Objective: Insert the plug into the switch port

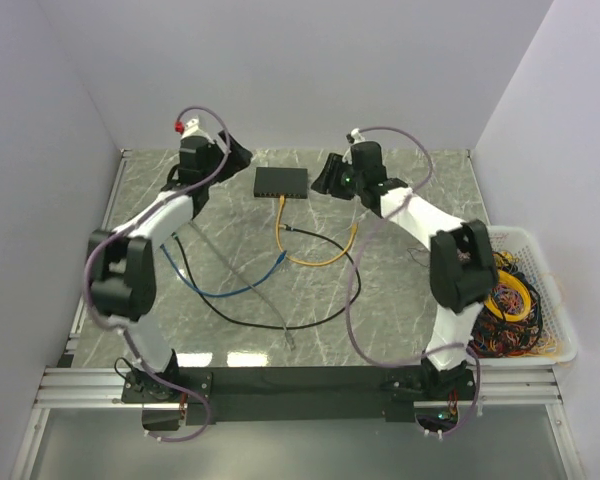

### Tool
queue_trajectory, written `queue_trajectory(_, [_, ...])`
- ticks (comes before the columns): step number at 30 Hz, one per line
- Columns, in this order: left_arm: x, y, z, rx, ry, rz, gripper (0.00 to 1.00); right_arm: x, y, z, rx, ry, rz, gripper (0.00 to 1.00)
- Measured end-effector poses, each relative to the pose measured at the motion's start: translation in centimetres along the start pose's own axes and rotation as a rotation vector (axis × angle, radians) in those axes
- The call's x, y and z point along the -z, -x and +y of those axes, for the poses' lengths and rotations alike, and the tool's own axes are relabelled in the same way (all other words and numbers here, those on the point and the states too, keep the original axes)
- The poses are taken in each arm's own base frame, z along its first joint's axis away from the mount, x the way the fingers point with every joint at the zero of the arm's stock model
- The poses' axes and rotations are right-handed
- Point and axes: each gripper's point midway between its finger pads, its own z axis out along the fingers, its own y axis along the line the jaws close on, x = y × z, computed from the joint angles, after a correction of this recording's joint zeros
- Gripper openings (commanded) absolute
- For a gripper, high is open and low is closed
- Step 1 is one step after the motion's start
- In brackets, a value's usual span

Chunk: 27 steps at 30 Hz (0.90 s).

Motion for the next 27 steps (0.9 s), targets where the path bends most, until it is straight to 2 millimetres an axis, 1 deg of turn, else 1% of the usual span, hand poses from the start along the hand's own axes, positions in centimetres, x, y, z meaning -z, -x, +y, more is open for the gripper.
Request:
queue_trajectory(2, [2.9,1.5,-1.1,-0.003,-0.026,-0.05,0.9,2.9,0.8,2.9,0.066,0.033,-0.054,0.56])
queue_trajectory(4, [5.5,1.7,-1.2,-0.007,-0.038,-0.08,0.9,5.5,0.9,5.9,0.136,0.072,-0.102,0.56])
queue_trajectory(7, [8.8,0.7,0.2,-0.018,-0.006,-0.098,0.9,9.2,-0.7,9.2,0.218,0.127,-0.134,0.56])
queue_trajectory(9, [10.6,0.0,1.3,-0.023,0.02,-0.109,0.9,11.3,-2.4,10.1,0.263,0.152,-0.147,0.56])
queue_trajectory(11, [12.4,-0.7,2.4,-0.026,0.046,-0.124,0.9,13.2,-3.8,10.2,0.295,0.172,-0.171,0.57])
queue_trajectory(13, [14.2,-0.9,3.4,-0.034,0.073,-0.154,0.9,15.6,-5.5,9.2,0.317,0.174,-0.193,0.58])
queue_trajectory(15, [16.0,-0.7,4.3,-0.043,0.104,-0.201,0.9,17.8,-6.6,8.6,0.329,0.192,-0.235,0.58])
queue_trajectory(18, [18.6,0.2,6.1,-0.06,0.169,-0.315,0.89,20.9,-7.2,8.0,0.337,0.231,-0.321,0.58])
queue_trajectory(20, [20.2,0.6,8.0,-0.069,0.227,-0.41,0.89,22.6,-7.5,7.5,0.335,0.244,-0.379,0.59])
queue_trajectory(22, [21.0,0.4,10.2,-0.082,0.293,-0.475,0.89,23.9,-7.3,7.1,0.327,0.251,-0.433,0.59])
queue_trajectory(23, [21.4,-0.2,11.8,-0.097,0.337,-0.503,0.91,24.4,-7.3,6.9,0.323,0.251,-0.452,0.6])
queue_trajectory(24, [21.5,-0.7,13.0,-0.106,0.371,-0.514,0.91,24.8,-7.3,6.6,0.318,0.247,-0.473,0.61])
queue_trajectory(25, [21.5,-1.9,14.6,-0.135,0.414,-0.509,0.91,25.3,-7.2,6.3,0.313,0.245,-0.492,0.61])
queue_trajectory(27, [21.1,-4.2,17.1,-0.192,0.475,-0.471,0.91,25.8,-7.1,5.8,0.304,0.234,-0.521,0.61])
